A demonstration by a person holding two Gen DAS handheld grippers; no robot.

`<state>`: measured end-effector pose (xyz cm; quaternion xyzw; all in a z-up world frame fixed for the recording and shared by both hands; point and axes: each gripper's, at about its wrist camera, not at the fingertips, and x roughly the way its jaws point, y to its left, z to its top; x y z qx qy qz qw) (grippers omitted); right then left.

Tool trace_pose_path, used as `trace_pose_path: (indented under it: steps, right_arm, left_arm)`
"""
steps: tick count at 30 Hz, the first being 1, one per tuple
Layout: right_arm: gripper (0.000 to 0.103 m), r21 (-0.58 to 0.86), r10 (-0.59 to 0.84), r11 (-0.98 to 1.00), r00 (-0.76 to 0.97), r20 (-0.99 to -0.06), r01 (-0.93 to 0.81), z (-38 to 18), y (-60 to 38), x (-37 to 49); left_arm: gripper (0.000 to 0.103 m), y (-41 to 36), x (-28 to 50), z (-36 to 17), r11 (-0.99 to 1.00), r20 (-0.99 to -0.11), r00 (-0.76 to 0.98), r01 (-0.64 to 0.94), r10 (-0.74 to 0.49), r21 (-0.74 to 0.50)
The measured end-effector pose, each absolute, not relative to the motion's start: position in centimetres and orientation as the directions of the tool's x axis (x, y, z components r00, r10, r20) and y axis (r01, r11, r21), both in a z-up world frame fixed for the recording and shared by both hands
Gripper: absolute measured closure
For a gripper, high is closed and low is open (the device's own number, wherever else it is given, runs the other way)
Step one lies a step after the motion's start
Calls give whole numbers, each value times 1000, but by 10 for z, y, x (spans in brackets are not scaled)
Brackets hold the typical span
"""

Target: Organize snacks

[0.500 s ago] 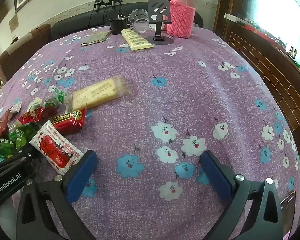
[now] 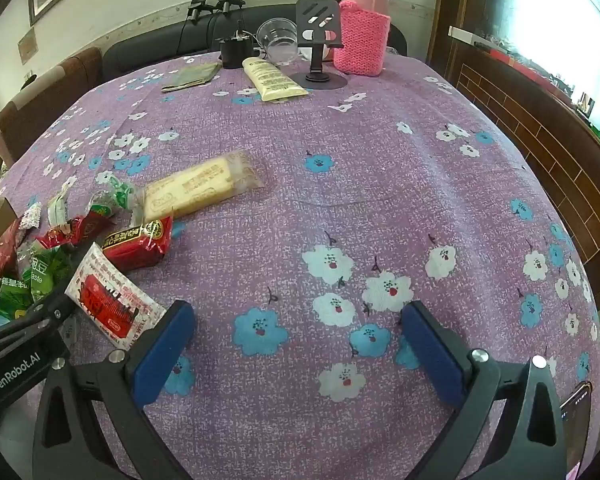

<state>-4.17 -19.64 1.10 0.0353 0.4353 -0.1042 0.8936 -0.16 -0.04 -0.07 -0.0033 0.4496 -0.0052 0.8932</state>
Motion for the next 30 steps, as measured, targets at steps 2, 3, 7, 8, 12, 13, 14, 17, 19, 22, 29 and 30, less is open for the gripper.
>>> trace_pose_path:
  steps: [2,3,7,8,12,13,14,17,19,22,29,30]
  right_arm:
    - [0,-28,-155,976,599,-785,217,11,-196,-42]
    - [0,-27,-155,976,599,-785,217,11,-196,-42]
    - [0,-27,-155,976,599,-785,217,11,-196,-42]
    - [0,-27,-155,976,599,-785,217,11,-196,-42]
    - [0,-27,-155,976,599,-785,217,11,-196,-42]
    - [0,-27,-155,976,599,-785,217,11,-196,-42]
    - [0,-27,-155,976,599,-785,217,11,-196,-42]
    - [0,-27,-155,976,599,-785,217,11,-196,-42]
    - [0,-27,-155,976,599,-786,217,11,-196,-42]
    - [0,-27,-155,976,599,-786,217,11,-196,-42]
    - [0,-26,-154,976,599,-786,217,11,-196,-42]
    - [0,-26,-154,976,599,-786,217,11,-196,-42]
  left_arm:
    - [0,-2,-4,-2,1000,-803,595,13,-16,-10]
    - [0,-1,-5,-2,1000,-803,595,18,-19,-10]
    - [0,1,-7,2,999,-803,595,33,-27,-9]
    - [0,0,-8,2,999,-803,596,32,-26,-8]
    - [0,1,-7,2,999,-803,596,33,-26,-8]
    - [0,1,-7,2,999,-803,596,33,-26,-8]
    - [0,1,-7,2,999,-803,596,33,-27,-9]
    - [0,2,-7,2,999,-802,596,34,-28,-10]
    - [0,2,-7,2,999,-802,596,34,-29,-10]
    - [0,2,-7,2,999,-802,596,35,-29,-10]
    - [0,2,-7,1,999,-802,597,35,-29,-10]
    - [0,2,-7,1,999,-802,597,35,-30,-11]
